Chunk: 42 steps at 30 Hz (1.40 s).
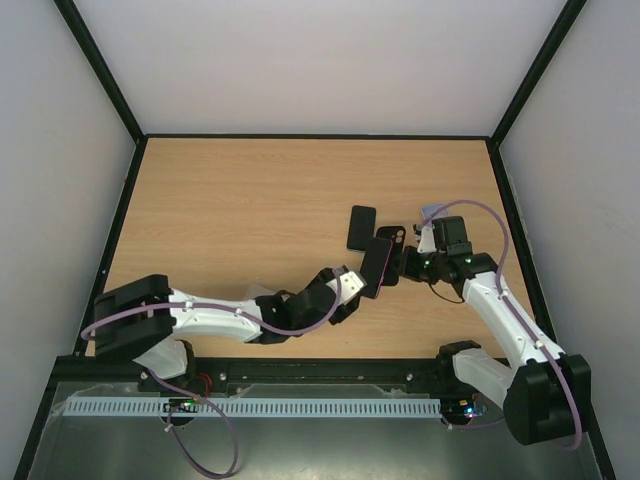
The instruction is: Take the phone out of the phone case
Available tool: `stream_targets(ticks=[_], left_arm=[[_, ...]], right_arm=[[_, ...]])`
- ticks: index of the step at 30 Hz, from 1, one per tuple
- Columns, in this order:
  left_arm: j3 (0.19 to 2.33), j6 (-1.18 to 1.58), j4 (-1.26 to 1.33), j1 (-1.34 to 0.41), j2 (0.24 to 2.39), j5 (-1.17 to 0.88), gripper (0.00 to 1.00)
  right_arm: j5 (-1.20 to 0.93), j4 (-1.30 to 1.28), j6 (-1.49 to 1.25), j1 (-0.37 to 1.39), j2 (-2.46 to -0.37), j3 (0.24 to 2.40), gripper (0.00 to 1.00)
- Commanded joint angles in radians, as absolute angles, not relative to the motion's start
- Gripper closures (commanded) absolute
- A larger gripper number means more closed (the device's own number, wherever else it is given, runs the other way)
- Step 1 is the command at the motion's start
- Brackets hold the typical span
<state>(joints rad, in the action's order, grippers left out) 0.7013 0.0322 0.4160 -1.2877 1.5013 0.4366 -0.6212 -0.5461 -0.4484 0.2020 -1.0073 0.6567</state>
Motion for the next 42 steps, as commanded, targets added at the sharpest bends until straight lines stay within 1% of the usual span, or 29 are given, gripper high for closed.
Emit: stream_targets(ticks=[1, 6, 11, 15, 16, 19, 22, 24, 26, 27, 30, 32, 34, 36, 39, 42], left_arm=[[0.679, -0.054, 0.505, -1.326, 1.560, 0.515, 0.31], [0.698, -0.240, 0.602, -1.399, 1.663, 0.658, 0.32], [0.775, -0.383, 0.640, -1.436, 1.796, 0.718, 0.33], [0.862, -0.459, 0.688, -1.455, 1.917, 0.877, 0.35], [0.871, -0.481, 0.717, -1.459, 1.945, 0.905, 0.36], [0.887, -0.522, 0.795, -1.459, 2.003, 0.970, 0.49], [0.878, -0.529, 0.869, -1.452, 2.016, 1.016, 0.63], [0.870, -0.488, 0.868, -1.445, 2.002, 1.018, 0.65], [0.861, -0.403, 0.821, -1.441, 1.968, 0.999, 0.63], [0.856, -0.351, 0.787, -1.440, 1.943, 0.993, 0.60], [0.844, -0.159, 0.634, -1.432, 1.857, 0.959, 0.44], [0.833, -0.022, 0.524, -1.415, 1.791, 0.894, 0.34], [0.826, 0.103, 0.428, -1.388, 1.728, 0.820, 0.29], [0.823, 0.206, 0.339, -1.359, 1.674, 0.761, 0.26], [0.816, 0.354, 0.216, -1.321, 1.583, 0.709, 0.20], [0.814, 0.502, 0.076, -1.269, 1.515, 0.670, 0.18]], right_arm=[[-0.605, -0.480, -0.440, 0.194, -1.037, 0.659, 0.98], [-0.610, -0.464, -0.439, 0.194, -1.065, 0.660, 0.98], [-0.605, -0.470, -0.433, 0.195, -1.080, 0.660, 0.98], [-0.602, -0.470, -0.431, 0.195, -1.077, 0.651, 0.98], [-0.601, -0.471, -0.432, 0.195, -1.074, 0.649, 0.98], [-0.599, -0.471, -0.431, 0.195, -1.069, 0.647, 0.98], [-0.590, -0.472, -0.430, 0.194, -1.061, 0.648, 0.98], [-0.570, -0.477, -0.424, 0.194, -1.054, 0.654, 0.98], [-0.516, -0.494, -0.413, 0.190, -1.046, 0.681, 0.98], [-0.487, -0.505, -0.399, 0.186, -1.051, 0.711, 0.98], [-0.435, -0.575, -0.312, 0.162, -1.122, 0.898, 0.98], [-0.393, -0.620, -0.207, 0.156, -1.185, 1.020, 0.98], [-0.334, -0.619, -0.123, 0.149, -1.217, 1.082, 0.98], [-0.264, -0.592, -0.038, 0.147, -1.228, 1.094, 0.98], [-0.165, -0.544, 0.057, 0.147, -1.222, 1.052, 0.98], [-0.117, -0.527, 0.138, 0.147, -1.232, 1.016, 0.98]])
